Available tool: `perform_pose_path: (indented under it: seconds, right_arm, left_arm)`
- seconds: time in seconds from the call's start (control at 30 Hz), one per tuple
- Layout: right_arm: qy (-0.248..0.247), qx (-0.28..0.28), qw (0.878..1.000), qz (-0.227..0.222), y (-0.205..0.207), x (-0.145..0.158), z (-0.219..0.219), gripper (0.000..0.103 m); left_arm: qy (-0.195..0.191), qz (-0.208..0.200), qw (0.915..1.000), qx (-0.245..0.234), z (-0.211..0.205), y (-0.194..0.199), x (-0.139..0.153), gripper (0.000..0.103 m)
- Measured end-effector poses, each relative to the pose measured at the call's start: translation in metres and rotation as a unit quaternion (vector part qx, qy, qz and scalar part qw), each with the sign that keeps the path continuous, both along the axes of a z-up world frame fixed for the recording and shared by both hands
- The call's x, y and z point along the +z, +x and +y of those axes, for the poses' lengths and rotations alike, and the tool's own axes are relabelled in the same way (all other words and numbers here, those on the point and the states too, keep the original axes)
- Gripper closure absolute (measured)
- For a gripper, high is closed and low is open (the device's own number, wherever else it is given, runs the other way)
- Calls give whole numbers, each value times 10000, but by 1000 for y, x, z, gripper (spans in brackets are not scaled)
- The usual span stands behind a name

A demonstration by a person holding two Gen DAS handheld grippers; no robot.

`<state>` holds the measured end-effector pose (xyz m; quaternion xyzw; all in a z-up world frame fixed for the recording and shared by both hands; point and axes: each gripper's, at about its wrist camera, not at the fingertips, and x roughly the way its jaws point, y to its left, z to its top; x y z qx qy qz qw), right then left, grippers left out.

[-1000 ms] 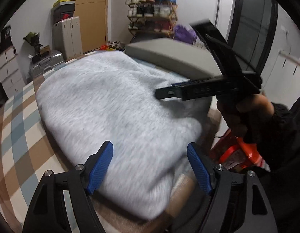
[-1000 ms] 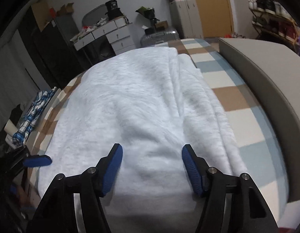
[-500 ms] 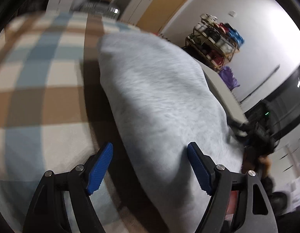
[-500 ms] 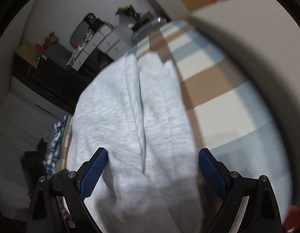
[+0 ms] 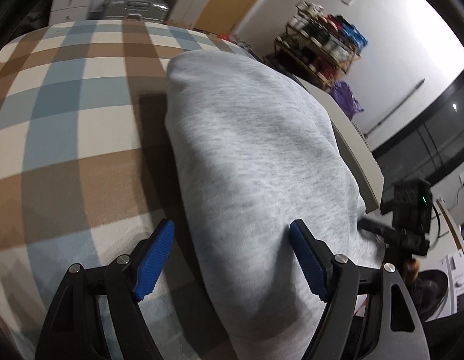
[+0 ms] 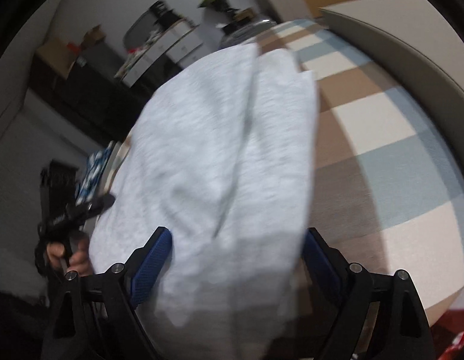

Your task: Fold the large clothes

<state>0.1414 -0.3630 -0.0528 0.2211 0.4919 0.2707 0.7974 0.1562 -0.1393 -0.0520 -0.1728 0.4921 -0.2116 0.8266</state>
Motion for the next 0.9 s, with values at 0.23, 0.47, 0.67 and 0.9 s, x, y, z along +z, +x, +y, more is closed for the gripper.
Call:
perform_pose_path:
  seconds: [0.23, 0.47, 0.67, 0.9]
  right_arm:
    - [494, 444, 9977, 161, 42, -2, 16, 7]
    - [64, 119, 9999, -76, 56, 0, 42, 28]
    - [182, 80, 9997, -163, 23, 7, 53, 57]
    - [79, 495, 9973, -543, -8, 32, 114, 69]
  left_arm:
    - [-956, 460, 9943, -100, 3, 6, -22, 28]
    - [-802, 133, 9967, 13, -7, -5, -13, 40]
    - [-558, -170, 9983, 5, -2, -18, -8, 49]
    - [-349, -490, 9980, 217, 40, -57, -7, 55]
